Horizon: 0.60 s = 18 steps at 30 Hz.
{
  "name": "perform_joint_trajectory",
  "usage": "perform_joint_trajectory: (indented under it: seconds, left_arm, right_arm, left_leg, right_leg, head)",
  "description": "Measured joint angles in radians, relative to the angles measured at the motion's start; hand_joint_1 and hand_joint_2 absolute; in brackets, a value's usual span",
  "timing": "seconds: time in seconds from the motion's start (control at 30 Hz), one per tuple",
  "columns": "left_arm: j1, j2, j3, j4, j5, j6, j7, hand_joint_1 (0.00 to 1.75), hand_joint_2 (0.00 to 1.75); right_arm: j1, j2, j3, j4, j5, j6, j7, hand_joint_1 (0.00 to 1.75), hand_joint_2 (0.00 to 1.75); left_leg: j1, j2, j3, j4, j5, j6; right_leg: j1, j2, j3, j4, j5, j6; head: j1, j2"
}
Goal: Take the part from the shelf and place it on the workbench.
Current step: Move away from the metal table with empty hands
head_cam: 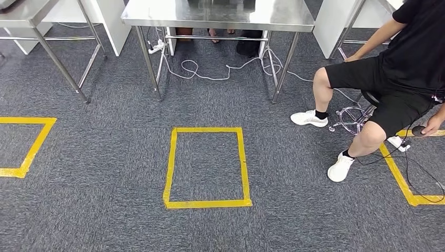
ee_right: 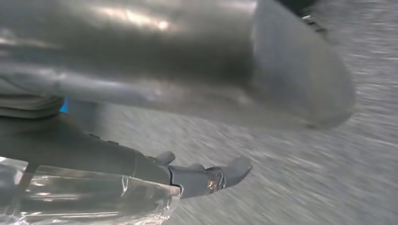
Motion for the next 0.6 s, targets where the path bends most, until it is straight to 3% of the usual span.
perform_joint_trajectory:
  seconds: [0.03, 0.07, 0.1, 0.17, 0.23, 0.3, 0.4, 0.5, 0.6]
  left_arm:
    - [0.001, 0.0, 0.0, 0.0, -0.001, 0.001, 0.0, 0.0, 0.0]
    - [0.002, -0.001, 0.0, 0.0, -0.002, 0.002, 0.0, 0.0, 0.0]
    - [0.003, -0.002, 0.0, 0.0, -0.004, 0.002, 0.0, 0.0, 0.0]
    - [0.003, -0.003, 0.0, 0.0, -0.005, 0.002, 0.0, 0.0, 0.0]
    - [0.003, -0.003, 0.0, 0.001, -0.007, 0.004, 0.0, 0.0, 0.0]
    - [0.002, -0.003, 0.0, 0.001, -0.01, 0.006, 0.0, 0.0, 0.0]
    - [0.004, -0.003, 0.001, 0.001, -0.013, 0.008, 0.0, 0.0, 0.0]
    - [0.004, -0.003, 0.001, 0.001, -0.015, 0.01, 0.0, 0.0, 0.0]
    - [0.005, -0.003, 0.001, 0.001, -0.015, 0.014, 0.003, 0.0, 0.0]
  right_arm:
    - [0.004, 0.001, -0.006, 0.01, -0.003, 0.005, 0.012, 0.0, 0.0]
    - [0.007, 0.001, -0.01, 0.019, -0.005, 0.009, 0.024, 0.0, 0.0]
    - [0.009, 0.002, -0.013, 0.026, -0.004, 0.01, 0.037, 0.0, 0.0]
    - [0.008, 0.004, -0.017, 0.034, -0.002, 0.011, 0.061, 0.0, 0.0]
    - [0.005, 0.006, -0.021, 0.039, 0.001, 0.011, 0.077, 0.0, 0.0]
    - [0.004, 0.009, -0.024, 0.045, 0.007, 0.008, 0.087, 0.0, 0.0]
    - [0.007, 0.012, -0.025, 0.052, 0.019, 0.002, 0.098, 0.0, 0.0]
    - [0.008, 0.012, -0.025, 0.054, 0.028, -0.002, 0.099, 0.0, 0.0]
    - [0.008, 0.013, -0.025, 0.056, 0.032, -0.002, 0.102, 0.0, 0.0]
  left_leg:
    - [-0.002, 0.001, -0.009, 0.0, 0.006, -0.001]
    - [-0.004, 0.002, -0.017, 0.001, 0.012, -0.002]
    - [-0.005, 0.003, -0.022, 0.001, 0.017, -0.004]
    - [-0.005, 0.003, -0.029, 0.001, 0.026, -0.01]
    - [-0.008, 0.005, -0.029, 0.002, 0.032, -0.02]
    - [-0.009, 0.006, -0.027, 0.001, 0.031, -0.025]
    - [-0.006, 0.005, -0.026, -0.004, 0.034, -0.01]
    - [-0.002, 0.005, -0.026, -0.01, 0.048, -0.024]
    - [-0.002, 0.005, -0.027, -0.01, 0.05, -0.024]
  right_leg:
    - [0.0, 0.001, -0.008, 0.037, -0.017, 0.002]
    - [0.0, 0.001, 0.004, 0.039, -0.02, 0.007]
    - [0.0, 0.002, 0.037, -0.001, -0.007, 0.014]
    - [0.0, 0.001, 0.135, -0.144, 0.028, 0.021]
    - [0.006, 0.002, 0.189, -0.236, 0.051, 0.012]
    - [0.011, 0.004, 0.191, -0.25, 0.061, -0.002]
    - [0.011, 0.004, 0.191, -0.255, 0.068, -0.011]
    - [0.013, 0.004, 0.188, -0.254, 0.074, -0.018]
    - [0.012, 0.004, 0.188, -0.254, 0.076, -0.019]
  head:
    - [0.0, 0.0]
    - [0.0, 0.0]
    - [0.0, 0.0]
    - [0.001, 0.0]
    - [0.0, 0.0]
    - [-0.002, 0.0]
    - [-0.003, 0.0]
    - [-0.003, 0.0]
    - [-0.004, 0.0]
